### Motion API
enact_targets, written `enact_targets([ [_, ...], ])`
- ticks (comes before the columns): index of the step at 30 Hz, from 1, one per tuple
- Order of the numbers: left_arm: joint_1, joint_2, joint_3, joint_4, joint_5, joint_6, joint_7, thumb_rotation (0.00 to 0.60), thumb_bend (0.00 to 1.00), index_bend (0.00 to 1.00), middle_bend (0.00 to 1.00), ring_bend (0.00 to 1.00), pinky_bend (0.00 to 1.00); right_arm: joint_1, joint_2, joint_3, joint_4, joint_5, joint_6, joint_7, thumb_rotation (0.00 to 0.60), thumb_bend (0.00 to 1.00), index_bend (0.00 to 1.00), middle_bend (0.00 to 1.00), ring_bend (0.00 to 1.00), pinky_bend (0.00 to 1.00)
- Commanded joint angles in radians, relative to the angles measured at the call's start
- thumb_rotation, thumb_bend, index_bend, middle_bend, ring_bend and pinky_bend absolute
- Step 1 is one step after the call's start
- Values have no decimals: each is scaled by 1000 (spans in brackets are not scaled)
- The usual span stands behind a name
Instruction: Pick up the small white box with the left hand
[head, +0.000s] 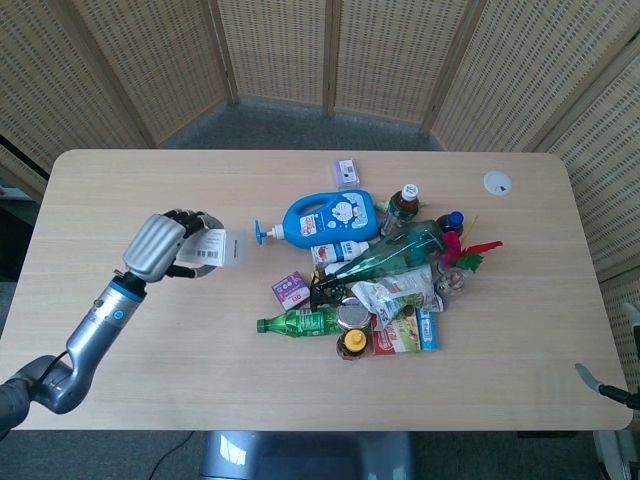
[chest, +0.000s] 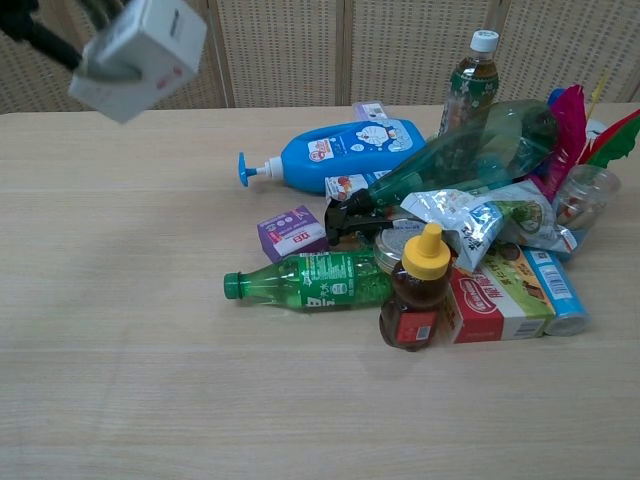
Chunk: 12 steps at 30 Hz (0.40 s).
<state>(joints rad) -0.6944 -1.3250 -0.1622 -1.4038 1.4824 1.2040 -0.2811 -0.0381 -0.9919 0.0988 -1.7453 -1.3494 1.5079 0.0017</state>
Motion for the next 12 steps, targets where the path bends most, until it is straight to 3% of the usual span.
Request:
enact_targets([
  [1,36,140,-106,-191,-99,54,-42,600,271,674,753,814,657,13,-13,1,17,-5,-16,12,441,188,0,0,0,0],
  [5,55,185,-139,-261,-138,61,-75,600,261,673,746,812,652,25,-19,4,24,-9,-28,12,442,186,0,0,0,0],
  [12,67,196,-152,-265,-149,53,-118,600,256,671,742,804,645,36,-23,8,11,-2,-38,-12,441,187,0,0,0,0],
])
